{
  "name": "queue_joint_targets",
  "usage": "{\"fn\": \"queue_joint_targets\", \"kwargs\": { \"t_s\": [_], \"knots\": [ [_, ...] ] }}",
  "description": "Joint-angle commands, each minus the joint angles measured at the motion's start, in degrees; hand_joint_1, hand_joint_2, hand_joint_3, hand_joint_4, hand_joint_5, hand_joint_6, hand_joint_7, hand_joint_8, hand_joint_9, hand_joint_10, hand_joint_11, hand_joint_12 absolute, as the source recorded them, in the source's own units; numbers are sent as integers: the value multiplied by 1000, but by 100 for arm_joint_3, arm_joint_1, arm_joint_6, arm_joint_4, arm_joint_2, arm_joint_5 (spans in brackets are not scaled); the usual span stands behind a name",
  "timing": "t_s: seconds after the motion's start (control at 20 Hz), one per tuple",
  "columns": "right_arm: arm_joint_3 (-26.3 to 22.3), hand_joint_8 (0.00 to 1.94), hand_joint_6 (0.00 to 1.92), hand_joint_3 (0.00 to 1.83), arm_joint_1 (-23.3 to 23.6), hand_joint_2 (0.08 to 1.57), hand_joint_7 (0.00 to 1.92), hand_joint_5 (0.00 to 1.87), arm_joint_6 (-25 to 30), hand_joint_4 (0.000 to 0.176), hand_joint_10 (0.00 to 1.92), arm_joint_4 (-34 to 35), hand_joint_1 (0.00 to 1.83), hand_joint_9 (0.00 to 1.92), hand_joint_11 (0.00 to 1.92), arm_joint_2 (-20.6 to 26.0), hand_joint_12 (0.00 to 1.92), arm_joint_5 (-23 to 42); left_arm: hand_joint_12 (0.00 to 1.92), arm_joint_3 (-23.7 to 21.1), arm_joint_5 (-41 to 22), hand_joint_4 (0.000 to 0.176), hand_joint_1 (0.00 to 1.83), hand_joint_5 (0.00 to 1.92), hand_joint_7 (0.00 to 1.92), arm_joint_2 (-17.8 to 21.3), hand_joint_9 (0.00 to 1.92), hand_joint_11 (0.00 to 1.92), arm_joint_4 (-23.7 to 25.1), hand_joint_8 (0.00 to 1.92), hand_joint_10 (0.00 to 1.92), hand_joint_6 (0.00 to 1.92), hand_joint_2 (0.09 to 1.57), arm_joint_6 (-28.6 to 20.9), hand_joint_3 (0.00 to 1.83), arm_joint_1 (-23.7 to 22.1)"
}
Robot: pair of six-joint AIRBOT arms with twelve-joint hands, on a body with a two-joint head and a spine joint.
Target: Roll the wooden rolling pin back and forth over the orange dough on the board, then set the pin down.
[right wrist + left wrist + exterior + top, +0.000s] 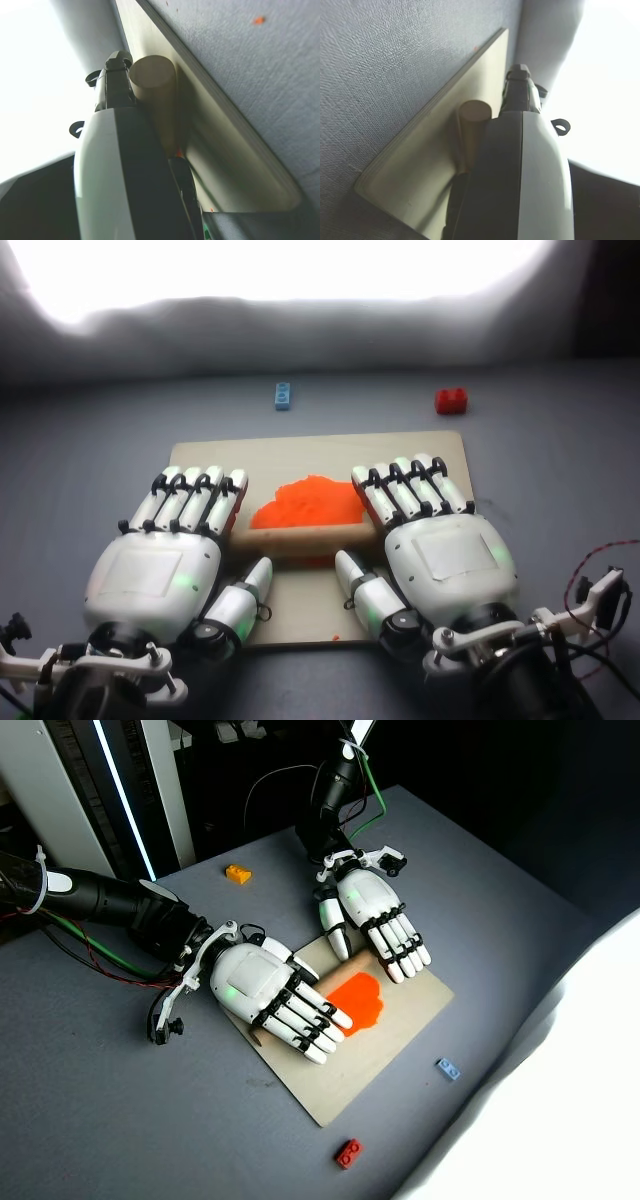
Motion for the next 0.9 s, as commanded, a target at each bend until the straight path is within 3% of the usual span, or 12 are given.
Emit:
{"fn": "queue_joint_targets", "kwargs": {
  "t_s": [0.0, 0.55, 0.85],
  "knots": [
    [34, 3, 6, 0, 64, 1562, 133, 136, 30, 0, 6, -484, 0, 98, 0, 6, 149, -516, 0, 27, -519, 0, 0, 0, 0, -6, 0, 0, 295, 0, 0, 0, 1549, 10, 11, -58],
    [192, 6, 7, 0, 138, 1562, 134, 132, 56, 0, 6, -440, 0, 94, 0, 4, 194, -418, 0, 347, -451, 0, 0, 0, 0, -24, 0, 0, 231, 0, 0, 0, 1551, -313, 10, -269],
    [310, 2, 8, 2, 182, 1569, 131, 134, 101, 0, 4, -439, 0, 98, 0, 1, 128, -316, 0, 451, -388, 0, 0, 0, 0, -78, 0, 0, 208, 0, 0, 0, 1550, -339, 8, -283]
  ]
}}
